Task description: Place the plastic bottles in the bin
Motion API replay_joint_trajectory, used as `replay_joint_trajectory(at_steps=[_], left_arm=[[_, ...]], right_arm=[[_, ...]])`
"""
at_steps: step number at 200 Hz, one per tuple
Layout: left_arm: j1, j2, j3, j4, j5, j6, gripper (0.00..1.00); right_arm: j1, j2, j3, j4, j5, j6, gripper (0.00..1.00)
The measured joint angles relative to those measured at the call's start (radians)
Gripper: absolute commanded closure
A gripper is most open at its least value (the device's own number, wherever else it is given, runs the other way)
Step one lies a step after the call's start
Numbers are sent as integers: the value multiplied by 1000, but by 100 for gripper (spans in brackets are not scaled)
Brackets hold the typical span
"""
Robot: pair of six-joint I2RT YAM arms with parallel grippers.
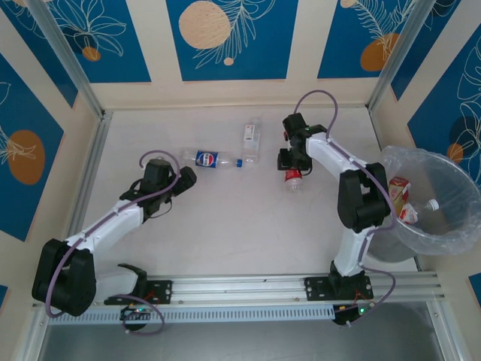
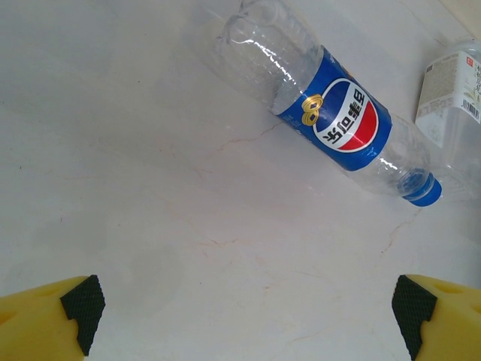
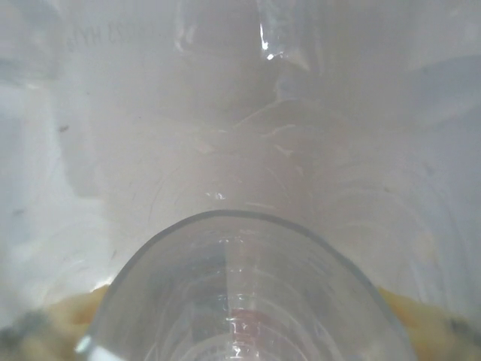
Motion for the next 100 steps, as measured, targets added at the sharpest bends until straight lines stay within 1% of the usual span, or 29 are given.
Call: replay_joint_trajectory(at_steps=[100], left_arm=[[0,-3,0,0,20,1,0]], right_arm=[[15,-339,-87,68,-2,16,53]])
